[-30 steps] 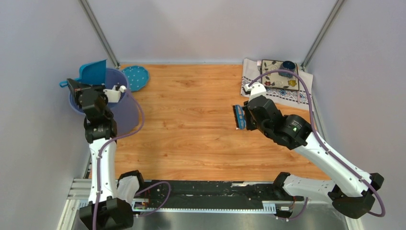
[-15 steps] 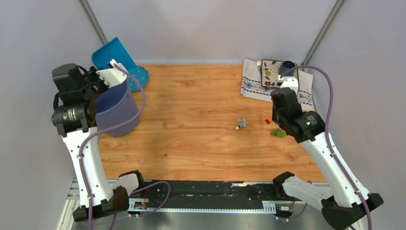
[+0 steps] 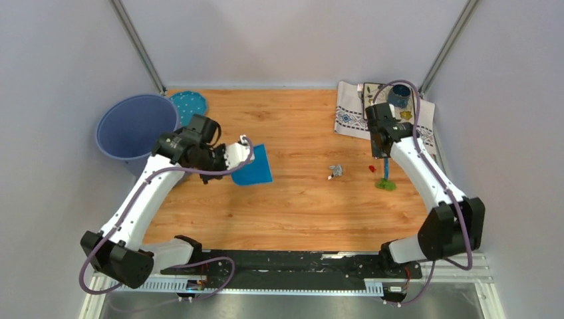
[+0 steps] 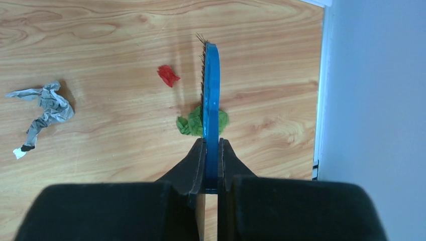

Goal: Sweep away the paper scraps from the table

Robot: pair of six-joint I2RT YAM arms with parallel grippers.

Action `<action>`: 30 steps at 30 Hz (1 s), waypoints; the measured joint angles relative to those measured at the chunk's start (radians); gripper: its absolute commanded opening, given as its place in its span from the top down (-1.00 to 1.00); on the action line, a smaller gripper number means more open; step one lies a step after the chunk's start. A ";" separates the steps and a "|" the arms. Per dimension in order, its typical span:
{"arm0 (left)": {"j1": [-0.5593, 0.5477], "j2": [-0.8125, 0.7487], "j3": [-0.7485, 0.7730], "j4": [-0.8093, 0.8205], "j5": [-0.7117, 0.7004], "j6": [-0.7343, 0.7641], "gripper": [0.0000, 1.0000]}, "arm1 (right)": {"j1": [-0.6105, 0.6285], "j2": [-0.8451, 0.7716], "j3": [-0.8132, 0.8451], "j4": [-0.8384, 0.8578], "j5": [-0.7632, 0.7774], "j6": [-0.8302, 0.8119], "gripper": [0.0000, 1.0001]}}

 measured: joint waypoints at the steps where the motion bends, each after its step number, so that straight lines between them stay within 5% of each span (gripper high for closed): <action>1: -0.024 0.000 -0.047 0.000 -0.010 -0.011 1.00 | -0.005 0.039 0.009 0.011 -0.011 -0.014 1.00; 8: -0.087 0.046 -0.303 0.039 -0.076 -0.042 1.00 | 0.074 0.159 0.023 0.053 -0.077 -0.070 1.00; 21: -0.088 0.053 -0.459 0.150 -0.245 -0.025 1.00 | 0.520 0.117 -0.024 0.100 -0.260 -0.114 1.00; 30: -0.088 0.066 -0.492 0.174 -0.269 -0.022 1.00 | 0.568 0.039 0.116 0.021 -0.281 -0.079 1.00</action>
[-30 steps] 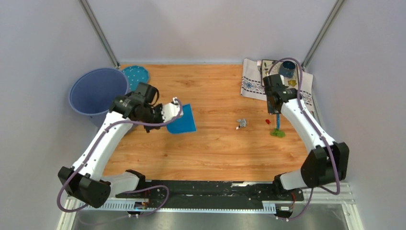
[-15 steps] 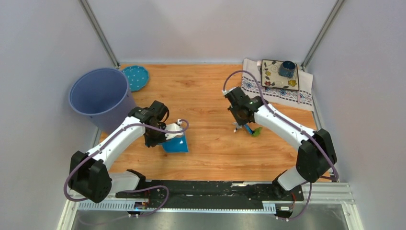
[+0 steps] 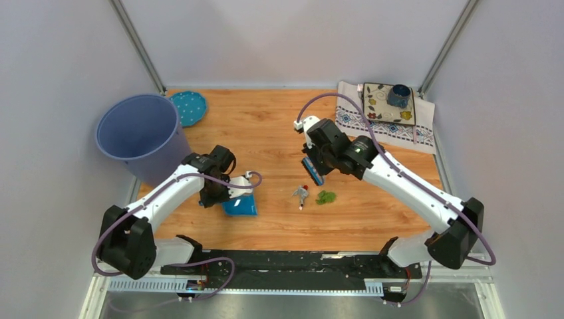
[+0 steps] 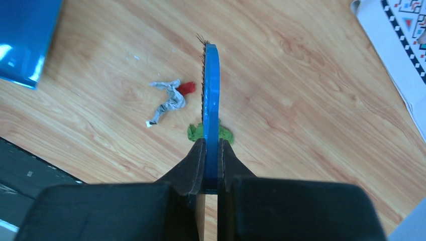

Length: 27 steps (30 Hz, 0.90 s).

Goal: Sweep away the paper scraps from the table

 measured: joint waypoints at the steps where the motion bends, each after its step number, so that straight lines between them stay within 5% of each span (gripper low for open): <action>1: 0.000 0.003 0.000 0.002 0.001 0.000 1.00 | 0.000 -0.018 0.017 -0.002 0.004 0.014 1.00; 8: 0.000 0.035 0.000 0.011 0.003 -0.003 1.00 | 0.000 -0.128 -0.050 0.117 -0.150 0.143 1.00; 19: 0.000 0.049 -0.003 0.015 0.021 -0.009 1.00 | -0.083 0.054 -0.127 0.177 -0.273 0.278 1.00; 27: -0.005 0.075 -0.011 0.018 0.063 -0.039 1.00 | -0.100 0.006 -0.060 0.165 -0.373 0.285 1.00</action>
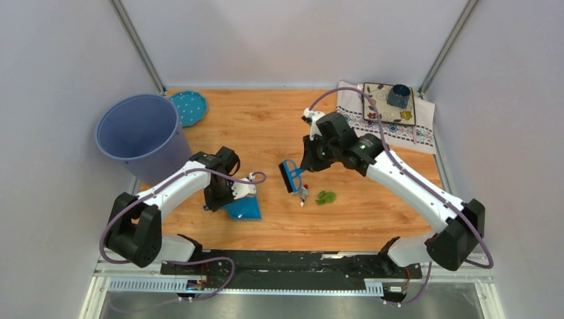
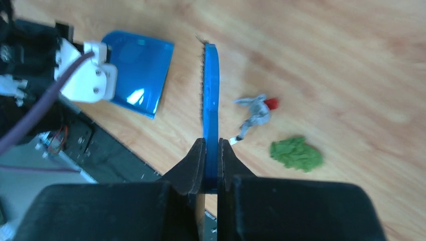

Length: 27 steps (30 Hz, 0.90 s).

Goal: Sweep away the paper scraps from the table

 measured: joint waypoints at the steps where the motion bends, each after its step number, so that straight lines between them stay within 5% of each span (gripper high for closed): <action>1: -0.006 0.013 0.002 0.001 0.003 -0.008 1.00 | 0.000 -0.019 0.014 -0.005 0.026 -0.004 1.00; 11: -0.146 0.127 0.045 0.048 0.002 -0.063 1.00 | -0.081 0.037 0.098 -0.133 0.441 -0.085 1.00; 16: -0.178 0.197 0.085 0.076 -0.008 -0.080 1.00 | -0.044 0.199 0.066 -0.167 0.451 -0.108 1.00; 27: -0.195 0.236 0.096 0.100 -0.016 -0.092 1.00 | 0.137 0.216 0.073 -0.117 0.319 -0.037 1.00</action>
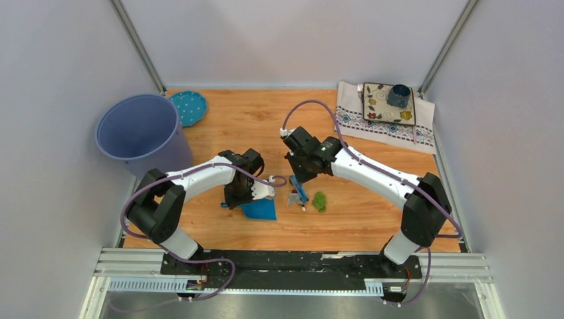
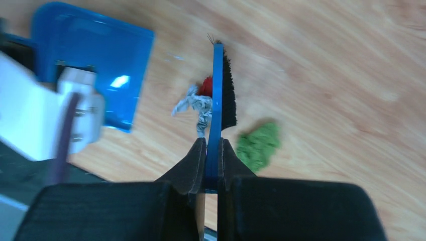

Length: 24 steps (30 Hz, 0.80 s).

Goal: Sweep away the paper scraps from the table

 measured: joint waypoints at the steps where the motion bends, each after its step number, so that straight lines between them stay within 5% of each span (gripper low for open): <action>1: -0.001 0.000 0.000 0.000 -0.001 0.000 1.00 | 0.003 0.000 0.000 0.016 -0.032 0.017 1.00; 10: -0.010 0.014 0.021 -0.010 -0.003 -0.011 1.00 | -0.005 0.000 -0.043 0.234 -0.296 0.203 1.00; 16: -0.016 -0.020 0.010 -0.020 -0.013 -0.005 1.00 | -0.005 -0.056 -0.043 0.179 -0.144 0.205 1.00; 24: -0.018 -0.047 -0.008 -0.038 0.015 -0.003 1.00 | -0.003 -0.327 -0.115 0.136 0.039 0.193 1.00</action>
